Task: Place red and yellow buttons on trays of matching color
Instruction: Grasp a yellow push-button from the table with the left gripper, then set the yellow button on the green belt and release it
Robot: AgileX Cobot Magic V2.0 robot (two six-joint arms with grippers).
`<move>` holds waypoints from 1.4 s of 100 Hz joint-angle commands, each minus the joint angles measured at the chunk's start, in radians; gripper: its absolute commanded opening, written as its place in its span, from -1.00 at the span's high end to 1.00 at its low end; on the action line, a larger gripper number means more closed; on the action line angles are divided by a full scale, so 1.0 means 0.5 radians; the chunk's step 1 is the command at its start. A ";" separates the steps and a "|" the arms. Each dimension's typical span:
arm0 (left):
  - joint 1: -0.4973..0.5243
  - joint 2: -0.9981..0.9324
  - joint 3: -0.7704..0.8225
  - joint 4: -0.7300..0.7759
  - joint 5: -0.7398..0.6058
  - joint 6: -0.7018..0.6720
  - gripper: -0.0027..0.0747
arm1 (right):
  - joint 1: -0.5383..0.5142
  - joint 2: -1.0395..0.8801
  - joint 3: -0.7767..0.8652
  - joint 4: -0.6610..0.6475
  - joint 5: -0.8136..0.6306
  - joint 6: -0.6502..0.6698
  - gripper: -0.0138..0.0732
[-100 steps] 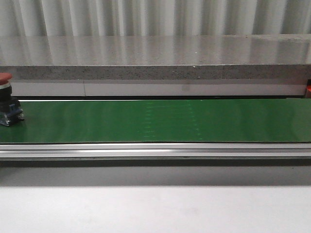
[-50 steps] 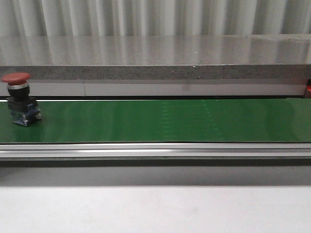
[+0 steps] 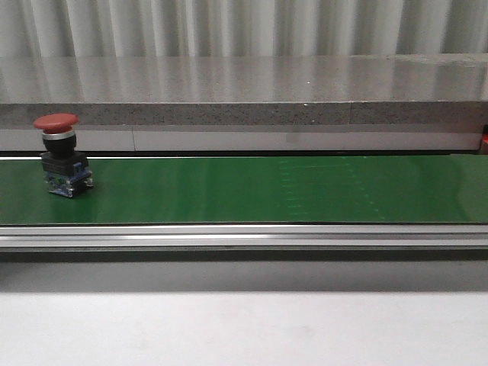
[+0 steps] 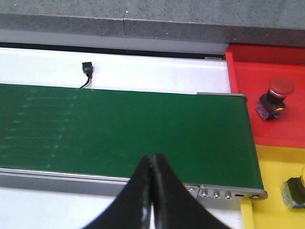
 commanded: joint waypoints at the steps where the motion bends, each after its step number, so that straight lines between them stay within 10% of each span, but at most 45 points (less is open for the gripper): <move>1: 0.007 -0.192 -0.054 -0.001 -0.041 -0.022 0.98 | 0.004 -0.002 -0.053 0.009 -0.145 -0.017 0.84; 77: -0.890 -0.738 -0.054 -0.003 0.139 0.044 0.98 | 0.004 -0.002 -0.053 0.009 -0.145 -0.017 0.84; 140: -0.913 -0.430 -0.054 -0.215 0.094 0.122 0.97 | 0.004 -0.002 -0.053 0.009 -0.145 -0.017 0.84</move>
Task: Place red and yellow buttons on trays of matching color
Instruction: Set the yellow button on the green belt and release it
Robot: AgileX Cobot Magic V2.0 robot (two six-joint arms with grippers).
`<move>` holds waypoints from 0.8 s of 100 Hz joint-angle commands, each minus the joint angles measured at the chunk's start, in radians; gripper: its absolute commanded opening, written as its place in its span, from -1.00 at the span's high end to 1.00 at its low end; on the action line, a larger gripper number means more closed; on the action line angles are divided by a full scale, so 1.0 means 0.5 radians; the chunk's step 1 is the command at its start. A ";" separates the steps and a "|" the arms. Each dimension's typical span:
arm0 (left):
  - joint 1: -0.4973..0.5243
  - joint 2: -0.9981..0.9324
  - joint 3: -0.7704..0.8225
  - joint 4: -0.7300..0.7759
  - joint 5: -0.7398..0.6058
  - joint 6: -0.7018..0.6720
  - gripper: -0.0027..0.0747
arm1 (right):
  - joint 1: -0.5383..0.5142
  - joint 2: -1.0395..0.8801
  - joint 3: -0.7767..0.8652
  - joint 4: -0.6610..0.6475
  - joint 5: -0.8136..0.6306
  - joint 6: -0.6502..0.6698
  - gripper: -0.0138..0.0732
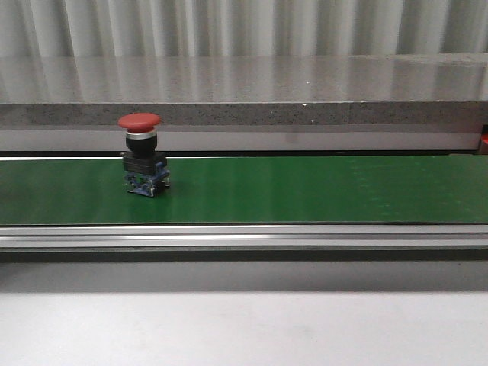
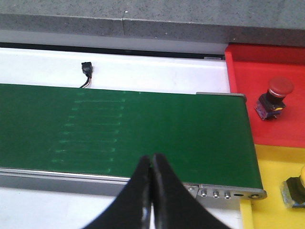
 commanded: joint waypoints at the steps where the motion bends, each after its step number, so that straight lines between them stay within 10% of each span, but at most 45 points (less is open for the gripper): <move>1: -0.011 -0.040 -0.054 -0.027 -0.078 0.032 0.97 | 0.004 -0.002 -0.053 0.009 -0.145 -0.017 0.84; 23: -0.011 0.004 -0.054 -0.069 -0.044 0.055 0.64 | 0.004 -0.002 -0.053 0.009 -0.145 -0.017 0.84; 50: -0.011 -0.009 -0.054 -0.074 -0.027 0.135 -0.61 | 0.004 -0.002 -0.053 0.009 -0.145 -0.017 0.84; 80: -0.048 -0.180 -0.110 -0.074 -0.017 0.318 -0.67 | 0.004 -0.002 -0.053 0.009 -0.145 -0.017 0.84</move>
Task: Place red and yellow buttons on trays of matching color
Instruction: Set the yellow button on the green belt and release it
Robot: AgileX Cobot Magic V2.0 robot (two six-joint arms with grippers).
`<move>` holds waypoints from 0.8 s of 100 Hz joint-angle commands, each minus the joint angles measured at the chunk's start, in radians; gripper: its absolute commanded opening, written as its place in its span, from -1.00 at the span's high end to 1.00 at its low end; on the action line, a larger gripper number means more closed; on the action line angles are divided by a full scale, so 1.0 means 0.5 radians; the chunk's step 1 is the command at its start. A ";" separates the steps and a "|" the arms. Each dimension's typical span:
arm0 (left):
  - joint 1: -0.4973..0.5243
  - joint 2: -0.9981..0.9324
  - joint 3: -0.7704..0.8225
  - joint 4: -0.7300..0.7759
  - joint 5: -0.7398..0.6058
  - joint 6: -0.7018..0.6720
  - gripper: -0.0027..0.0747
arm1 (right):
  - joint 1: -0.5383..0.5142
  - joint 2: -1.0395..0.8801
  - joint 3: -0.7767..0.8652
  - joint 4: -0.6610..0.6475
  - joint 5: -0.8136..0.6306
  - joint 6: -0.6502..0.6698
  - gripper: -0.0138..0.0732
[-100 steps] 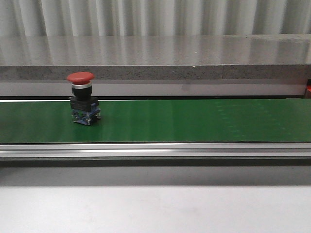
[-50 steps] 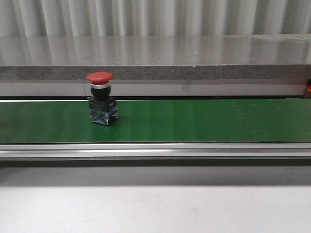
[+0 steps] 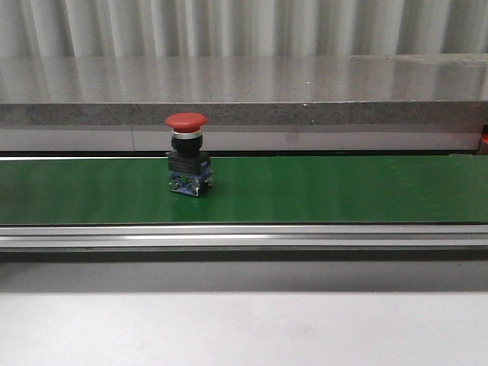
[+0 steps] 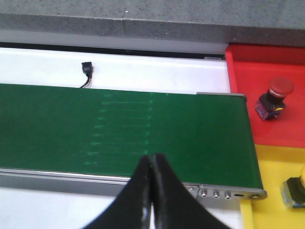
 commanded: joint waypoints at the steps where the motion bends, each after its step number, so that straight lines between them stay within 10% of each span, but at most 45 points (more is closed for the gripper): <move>1: -0.035 -0.157 -0.092 0.006 -0.062 0.076 -0.67 | 0.004 -0.002 -0.053 0.009 -0.145 -0.017 0.84; 80: -0.380 -1.197 0.326 0.029 -0.224 0.173 -0.67 | 0.004 -0.002 -0.053 0.009 -0.145 -0.017 0.84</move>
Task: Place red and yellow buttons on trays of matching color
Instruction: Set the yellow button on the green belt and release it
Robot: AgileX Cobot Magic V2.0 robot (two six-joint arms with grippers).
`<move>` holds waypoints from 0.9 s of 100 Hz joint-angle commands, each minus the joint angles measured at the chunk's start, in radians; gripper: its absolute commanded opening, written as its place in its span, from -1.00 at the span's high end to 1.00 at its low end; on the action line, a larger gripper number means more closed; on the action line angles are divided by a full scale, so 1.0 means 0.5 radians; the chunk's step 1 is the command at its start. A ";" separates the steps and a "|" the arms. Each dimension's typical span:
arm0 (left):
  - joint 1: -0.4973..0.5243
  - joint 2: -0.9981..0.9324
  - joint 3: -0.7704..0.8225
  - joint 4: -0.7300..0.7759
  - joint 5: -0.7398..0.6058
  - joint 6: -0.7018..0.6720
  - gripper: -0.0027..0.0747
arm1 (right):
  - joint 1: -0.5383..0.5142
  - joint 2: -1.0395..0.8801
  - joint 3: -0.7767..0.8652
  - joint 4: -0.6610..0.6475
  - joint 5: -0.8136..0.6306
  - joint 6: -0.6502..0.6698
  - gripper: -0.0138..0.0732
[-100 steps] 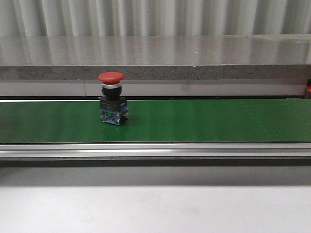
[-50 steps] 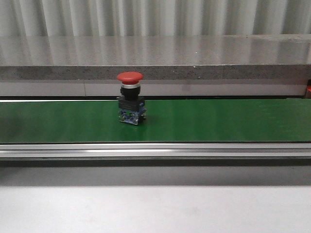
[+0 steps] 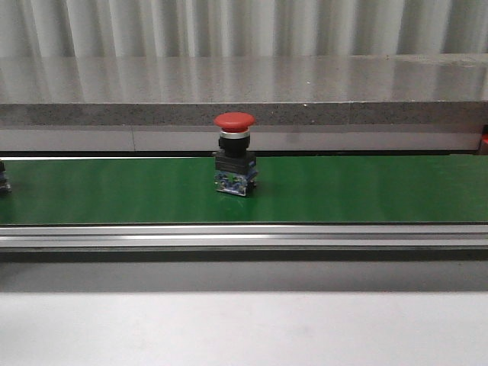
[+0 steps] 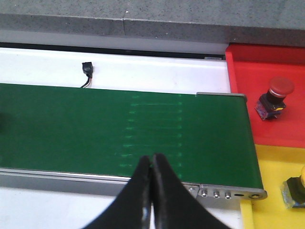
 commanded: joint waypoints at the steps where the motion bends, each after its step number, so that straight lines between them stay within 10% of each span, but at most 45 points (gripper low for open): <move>1: -0.020 -0.181 0.080 0.013 -0.191 0.000 -0.67 | 0.004 -0.002 -0.053 0.009 -0.145 -0.017 0.84; 29: -0.020 -0.745 0.484 0.013 -0.299 0.000 -0.52 | 0.004 -0.002 -0.053 0.009 -0.145 -0.017 0.84; 67: -0.020 -1.003 0.621 0.013 -0.299 0.000 0.98 | 0.004 -0.002 -0.053 0.009 -0.162 -0.017 0.84; 90: -0.020 -1.000 0.621 0.013 -0.295 0.000 0.98 | 0.004 -0.002 -0.053 0.009 -0.204 -0.017 0.84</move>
